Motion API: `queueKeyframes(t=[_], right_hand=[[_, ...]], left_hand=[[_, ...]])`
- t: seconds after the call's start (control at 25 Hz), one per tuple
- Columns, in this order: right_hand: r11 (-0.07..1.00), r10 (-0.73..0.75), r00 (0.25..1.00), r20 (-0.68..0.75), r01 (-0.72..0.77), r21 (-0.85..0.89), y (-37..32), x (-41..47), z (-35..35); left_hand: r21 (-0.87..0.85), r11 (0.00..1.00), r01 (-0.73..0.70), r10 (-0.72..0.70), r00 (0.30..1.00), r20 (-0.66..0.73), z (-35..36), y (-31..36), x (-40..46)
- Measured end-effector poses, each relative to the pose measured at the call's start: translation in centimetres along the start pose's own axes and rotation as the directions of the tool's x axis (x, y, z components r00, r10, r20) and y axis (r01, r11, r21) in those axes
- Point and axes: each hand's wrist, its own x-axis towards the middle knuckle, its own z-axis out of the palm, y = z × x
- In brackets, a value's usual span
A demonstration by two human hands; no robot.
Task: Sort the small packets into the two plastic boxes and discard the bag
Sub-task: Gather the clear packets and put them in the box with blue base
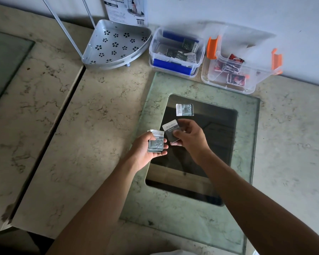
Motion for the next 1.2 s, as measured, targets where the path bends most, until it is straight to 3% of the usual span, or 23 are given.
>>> queueKeyframes(t=[0.2, 0.36, 0.44, 0.56, 0.72, 0.84, 0.92, 1.0, 1.2], right_hand=[[0.905, -0.114, 0.98, -0.163, 0.035, -0.423, 1.4, -1.4, 2.1], [0.746, -0.308, 0.948, -0.08, 0.188, -0.639, 1.6, -1.4, 2.7], [0.665, -0.38, 0.925, -0.015, 0.262, -0.699, 1.3, -0.4, 2.3], [0.635, -0.413, 0.909, -0.055, 0.244, -0.733, -0.1, 3.1, 0.7], [0.464, -0.403, 0.915, -0.001, 0.203, -0.862, -1.8, 7.9, -1.6], [0.413, -0.363, 0.931, 0.03, 0.19, -0.891, -1.5, 8.9, -2.5], [0.473, -0.368, 0.93, 0.001, 0.188, -0.861, -1.1, 8.3, -2.8], [0.609, -0.346, 0.937, -0.035, 0.196, -0.769, -0.9, 7.0, -3.0], [0.966, -0.015, 0.997, -0.08, -0.007, -0.258, 0.3, 1.9, -2.1]], left_hand=[[-0.074, 0.997, 0.003, -0.003, 1.0, -0.002, 2.3, -0.2, 0.0], [-0.056, 0.998, -0.034, 0.03, 0.996, -0.081, 2.8, -0.2, 0.6], [-0.064, 0.997, -0.051, 0.043, 0.992, -0.121, 2.4, -0.1, 1.3], [-0.019, 0.997, -0.08, 0.075, 0.984, -0.164, 1.9, 0.4, 2.0], [0.017, 0.995, -0.093, 0.095, 0.983, -0.156, 1.6, 0.9, 2.6], [0.003, 0.996, -0.094, 0.093, 0.988, -0.119, 1.6, 0.9, 3.1], [-0.017, 0.996, -0.093, 0.091, 0.99, -0.106, 1.6, 0.9, 3.2], [-0.012, 0.996, -0.094, 0.092, 0.99, -0.107, 1.5, 0.7, 3.1], [0.097, 0.992, -0.082, 0.092, 0.99, -0.102, 2.3, 0.2, 2.3]])
